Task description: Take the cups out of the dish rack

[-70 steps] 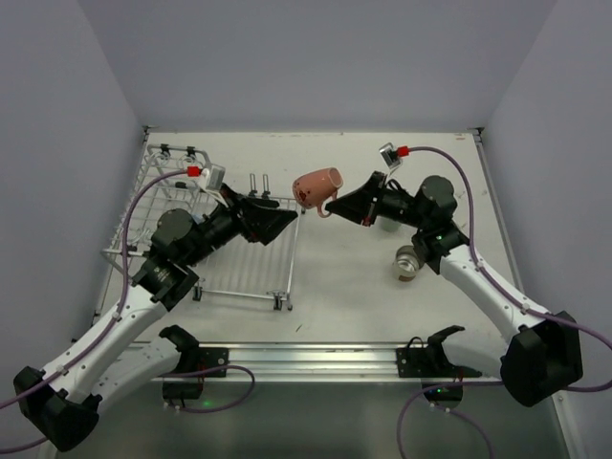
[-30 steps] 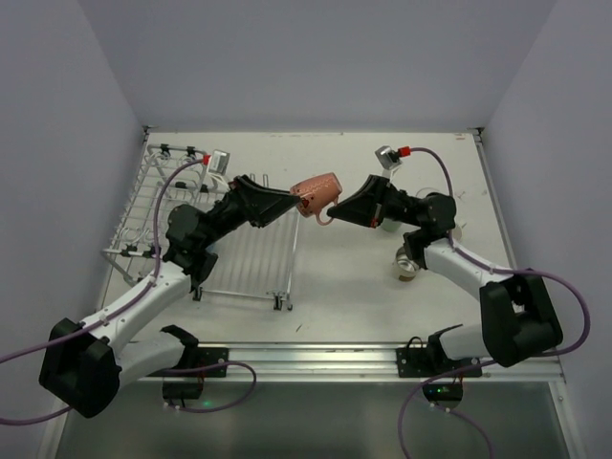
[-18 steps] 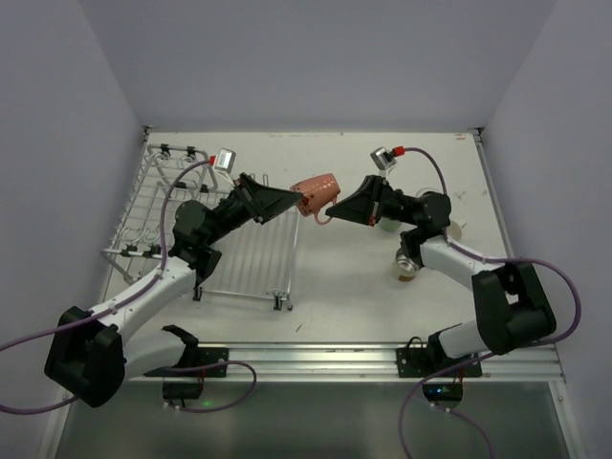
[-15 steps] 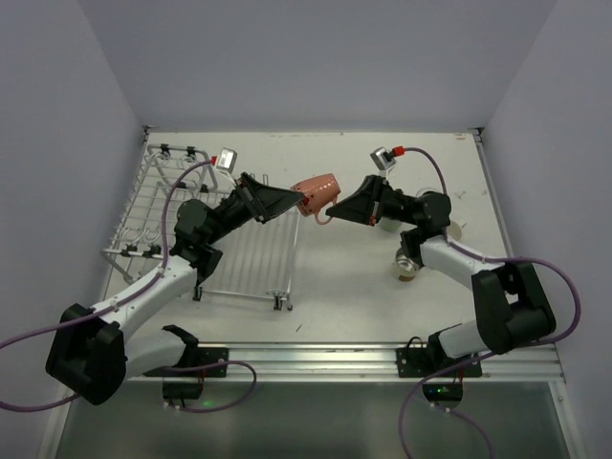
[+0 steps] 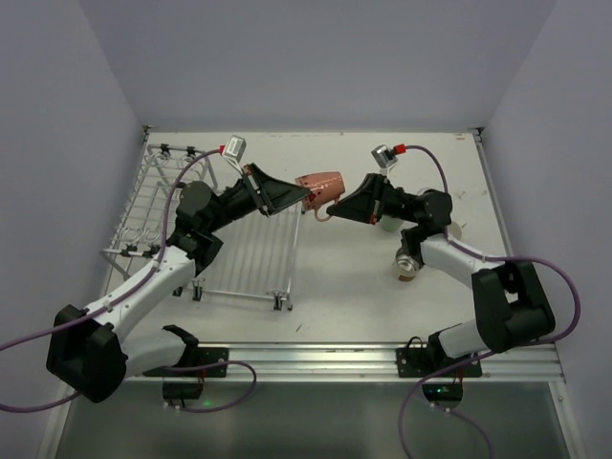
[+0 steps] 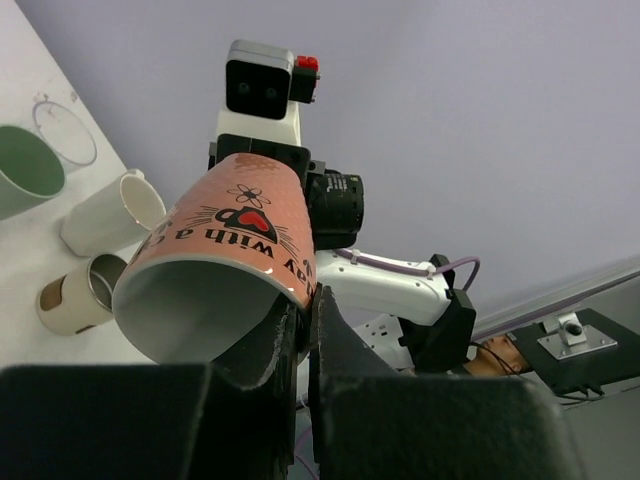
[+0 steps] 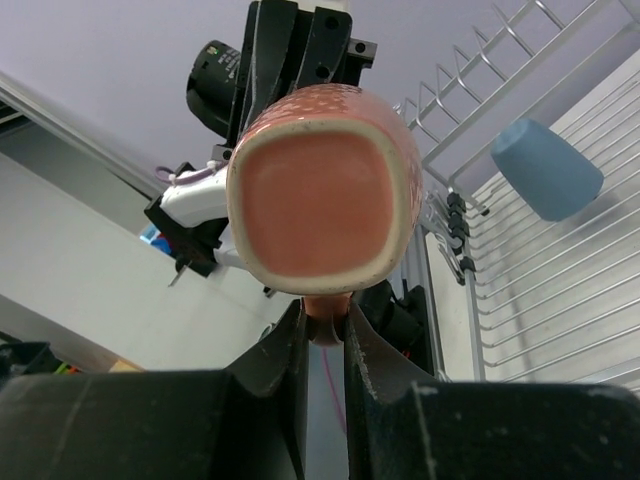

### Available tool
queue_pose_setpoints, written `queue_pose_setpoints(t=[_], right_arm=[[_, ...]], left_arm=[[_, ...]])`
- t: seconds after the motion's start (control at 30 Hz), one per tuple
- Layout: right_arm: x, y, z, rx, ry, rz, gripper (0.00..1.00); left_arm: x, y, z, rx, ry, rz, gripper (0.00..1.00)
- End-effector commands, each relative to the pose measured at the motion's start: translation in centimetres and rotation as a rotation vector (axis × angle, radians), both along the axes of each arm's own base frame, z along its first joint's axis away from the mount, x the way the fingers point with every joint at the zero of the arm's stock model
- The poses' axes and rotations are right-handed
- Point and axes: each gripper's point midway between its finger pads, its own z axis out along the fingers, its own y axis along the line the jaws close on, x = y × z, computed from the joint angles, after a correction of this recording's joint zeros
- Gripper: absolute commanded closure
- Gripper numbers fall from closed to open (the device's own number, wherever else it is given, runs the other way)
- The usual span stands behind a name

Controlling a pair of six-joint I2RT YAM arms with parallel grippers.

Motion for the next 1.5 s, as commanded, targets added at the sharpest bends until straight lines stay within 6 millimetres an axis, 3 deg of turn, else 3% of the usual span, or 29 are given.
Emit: queue_pose_setpoints(t=[0.0, 0.17, 0.2, 0.33, 0.37, 0.4, 0.43, 0.47, 0.5, 0.53, 0.57, 0.6, 0.67, 0.7, 0.73, 0.8, 0.83, 0.97, 1.03, 1.07, 1.1, 1.4, 1.47], right_arm=[[-3.0, -0.4, 2.6, 0.026, -0.252, 0.068, 0.96], [-3.4, -0.5, 2.7, -0.016, -0.274, 0.043, 0.62], [-3.5, -0.6, 2.8, -0.032, -0.283, 0.031, 0.50], [-3.5, -0.8, 3.0, -0.094, -0.306, -0.021, 0.22], [-2.9, -0.8, 2.0, -0.141, -0.229, -0.045, 0.15], [-2.4, -0.9, 1.8, -0.168, -0.285, -0.088, 0.09], [-2.7, -1.3, 2.7, -0.181, -0.318, -0.132, 0.01], [-2.5, -1.6, 1.1, -0.251, -0.242, -0.158, 0.01], [-1.2, -2.0, 0.8, -0.297, -0.293, -0.260, 0.01], [-1.6, -2.2, 1.4, -0.321, -0.315, -0.301, 0.01], [-1.5, -2.7, -0.4, -0.405, -0.290, -0.329, 0.01], [-0.9, -2.8, -0.5, -0.447, -0.302, -0.399, 0.01], [-1.4, -3.3, -2.0, -0.542, -0.291, -0.441, 0.01], [-2.1, -2.6, -2.5, -0.581, -0.337, -0.443, 0.01], [-0.7, -3.9, -3.4, -0.670, -0.319, -0.566, 0.01], [-0.8, -4.0, -3.8, -0.728, -0.327, -0.624, 0.01], [0.0, -4.8, -4.2, -0.772, -0.319, -0.700, 0.01], [-0.1, -4.0, -5.9, -0.874, -0.333, -0.733, 0.01], [-1.1, -2.6, -5.5, -0.897, -0.378, -0.726, 0.01], [-0.6, -3.2, -5.3, -0.928, -0.393, -0.790, 0.01], [-1.4, -2.3, -4.8, -0.923, -0.415, -0.782, 0.01], [-2.2, -1.2, -2.8, -0.997, -0.509, -0.878, 0.05], [-2.1, -0.3, -3.6, -1.061, -0.543, -0.865, 0.06]], left_arm=[[1.0, 0.1, 0.5, 0.100, -0.035, 0.043, 1.00], [1.5, 0.6, -0.4, 0.192, -0.024, 0.093, 1.00], [1.6, 0.8, -0.7, 0.217, -0.015, 0.100, 1.00], [1.8, 1.2, -1.1, 0.259, 0.003, 0.131, 1.00], [2.0, 1.4, -1.4, 0.276, 0.014, 0.145, 1.00], [2.2, 1.6, -1.5, 0.299, 0.025, 0.166, 1.00], [2.3, 1.9, -1.5, 0.311, 0.032, 0.182, 1.00], [2.2, 2.2, -2.6, 0.352, 0.080, 0.191, 1.00], [2.5, 2.5, -2.7, 0.369, 0.087, 0.217, 1.00], [2.6, 2.8, -2.2, 0.375, 0.086, 0.237, 1.00], [2.6, 3.2, -2.9, 0.406, 0.124, 0.253, 1.00], [3.0, 3.6, -3.0, 0.420, 0.138, 0.289, 1.00], [3.1, 4.1, -3.2, 0.441, 0.179, 0.320, 1.00], [3.4, 4.3, -3.2, 0.438, 0.206, 0.352, 1.00], [3.2, 3.9, -3.0, 0.434, 0.217, 0.354, 1.00], [3.5, 3.8, -2.9, 0.433, 0.256, 0.404, 1.00], [2.8, 2.6, -2.6, 0.438, 0.255, 0.389, 1.00], [2.1, 0.5, -1.5, 0.419, 0.306, 0.390, 1.00], [2.5, 0.0, -2.1, 0.430, 0.328, 0.417, 1.00], [2.5, 0.0, -2.2, 0.443, 0.346, 0.424, 1.00], [2.8, 0.1, -2.7, 0.458, 0.359, 0.446, 1.00], [4.0, 0.4, -4.4, 0.561, 0.446, 0.511, 1.00], [4.0, 0.2, -4.5, 0.559, 0.460, 0.505, 1.00]])
